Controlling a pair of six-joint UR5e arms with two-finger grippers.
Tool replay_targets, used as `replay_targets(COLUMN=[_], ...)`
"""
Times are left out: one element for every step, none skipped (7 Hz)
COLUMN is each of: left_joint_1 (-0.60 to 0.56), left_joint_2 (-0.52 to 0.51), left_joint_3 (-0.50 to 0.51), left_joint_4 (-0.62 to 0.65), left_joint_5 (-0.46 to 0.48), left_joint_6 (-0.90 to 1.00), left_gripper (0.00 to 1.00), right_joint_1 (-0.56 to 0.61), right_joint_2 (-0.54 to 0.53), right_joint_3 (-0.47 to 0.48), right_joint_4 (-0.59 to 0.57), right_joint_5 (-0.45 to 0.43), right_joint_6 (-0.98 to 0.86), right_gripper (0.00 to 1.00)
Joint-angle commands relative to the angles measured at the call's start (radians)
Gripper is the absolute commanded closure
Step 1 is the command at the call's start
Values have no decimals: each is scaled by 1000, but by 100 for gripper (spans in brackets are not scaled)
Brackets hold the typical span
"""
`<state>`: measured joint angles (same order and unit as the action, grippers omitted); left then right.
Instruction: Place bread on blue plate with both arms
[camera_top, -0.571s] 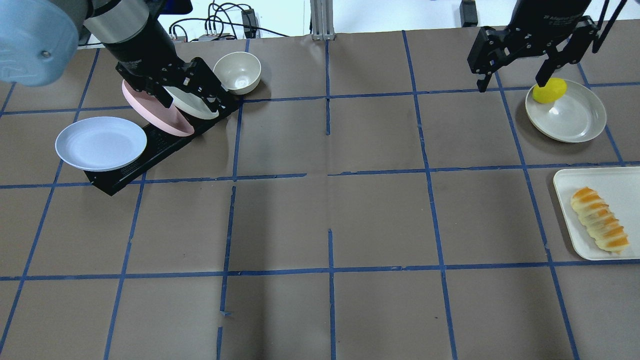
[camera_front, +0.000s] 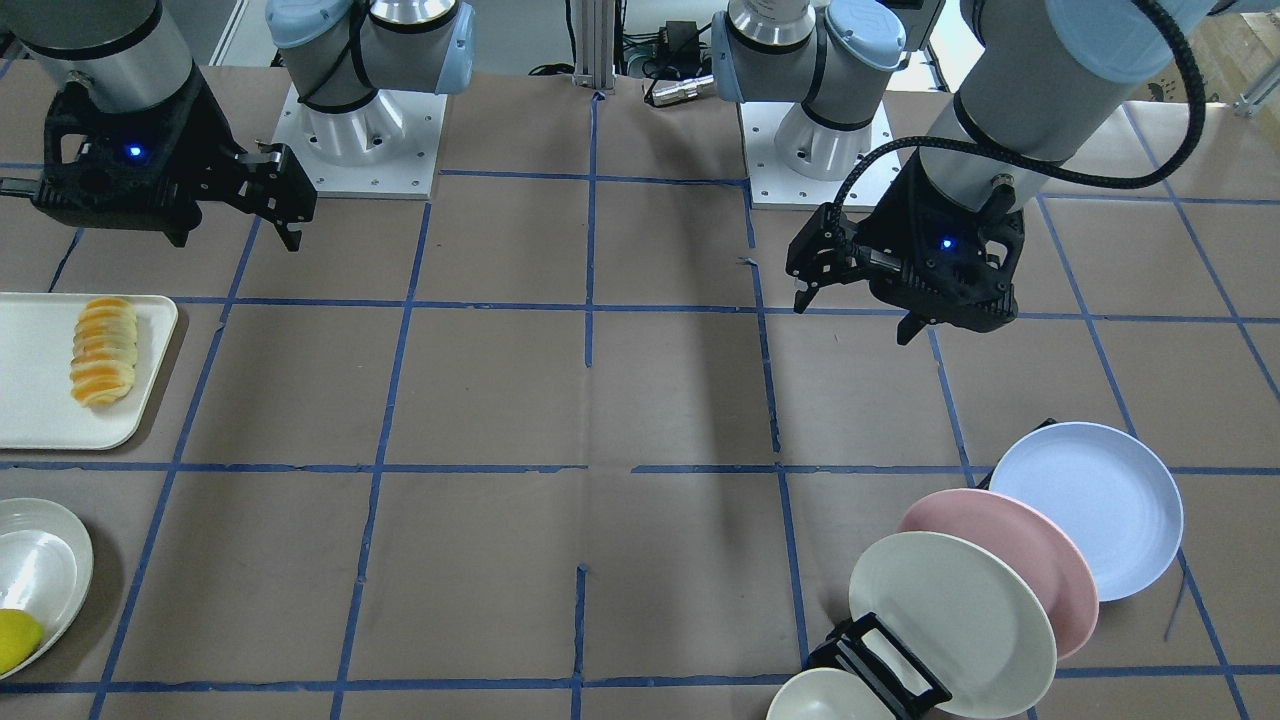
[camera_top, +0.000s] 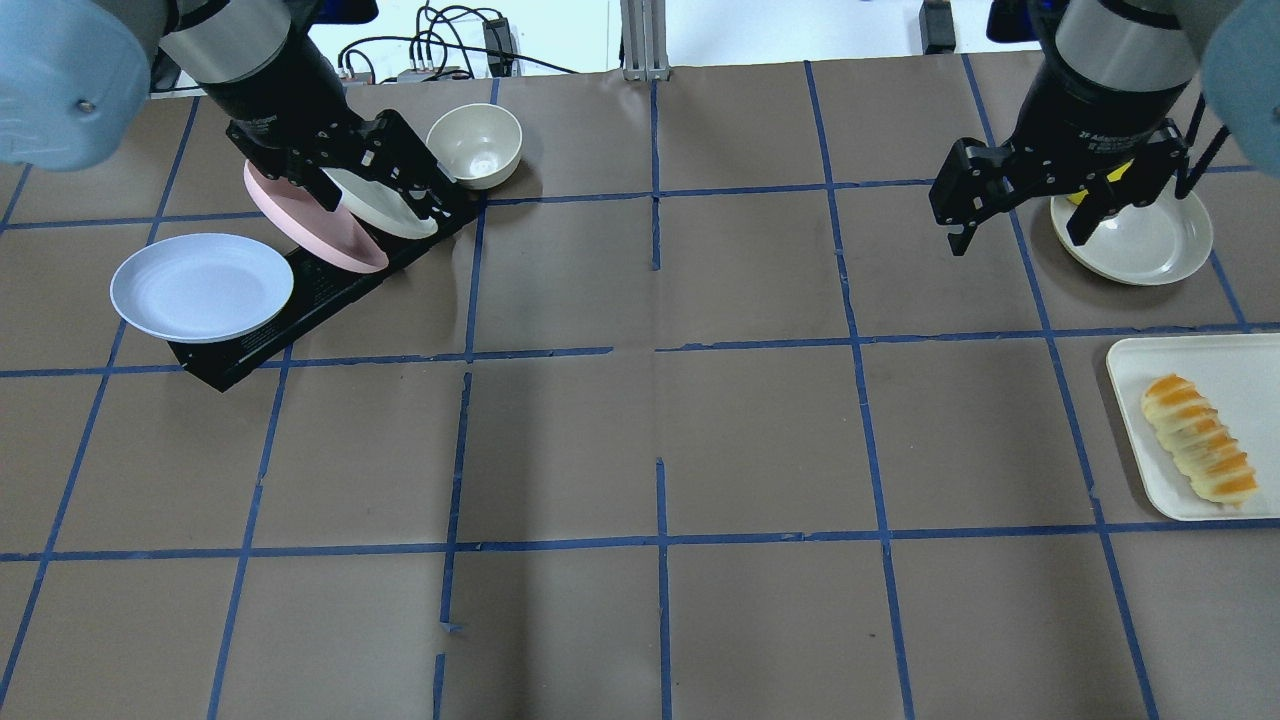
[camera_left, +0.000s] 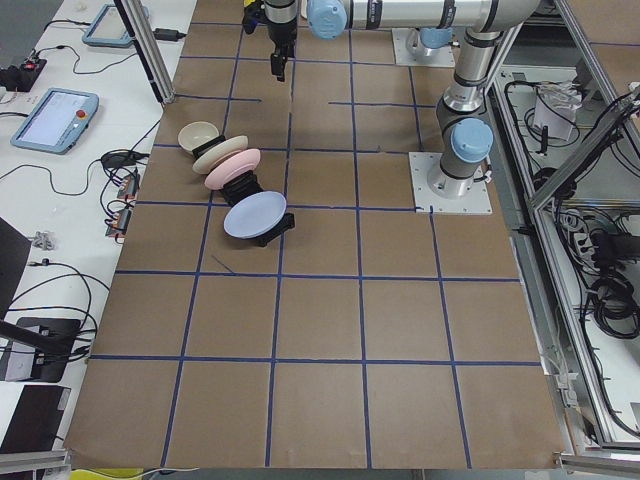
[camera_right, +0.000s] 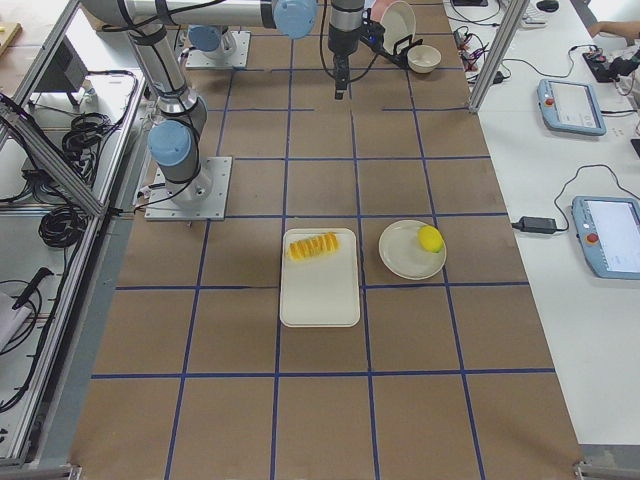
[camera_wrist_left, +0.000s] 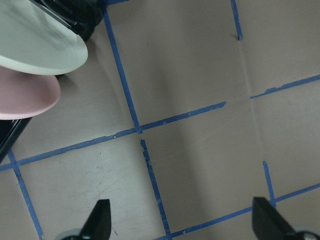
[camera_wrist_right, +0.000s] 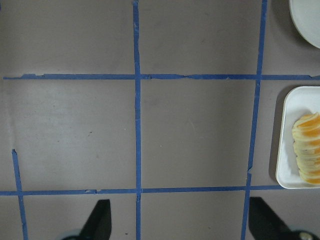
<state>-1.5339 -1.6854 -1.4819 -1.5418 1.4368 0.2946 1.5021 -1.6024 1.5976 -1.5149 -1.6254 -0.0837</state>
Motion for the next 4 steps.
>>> replay_targets(left_joint_1=[84, 195, 306, 418], left_joint_2=[6, 31, 36, 21], left_joint_3=[2, 3, -18, -20], left_joint_4=[49, 39, 32, 25], left_joint_5=[2, 2, 2, 4], left_joint_6=[177, 222, 274, 361], left_gripper=[0, 0, 0, 0], right_joint_1=[-22, -48, -107, -205], right_joint_2=[-4, -5, -5, -8], right_joint_3=[42, 85, 134, 172], right_joint_4=[-34, -112, -155, -163], right_joint_5=[-7, -58, -114, -100], right_joint_6=[-77, -178, -221, -246], right_gripper=[6, 7, 9, 11])
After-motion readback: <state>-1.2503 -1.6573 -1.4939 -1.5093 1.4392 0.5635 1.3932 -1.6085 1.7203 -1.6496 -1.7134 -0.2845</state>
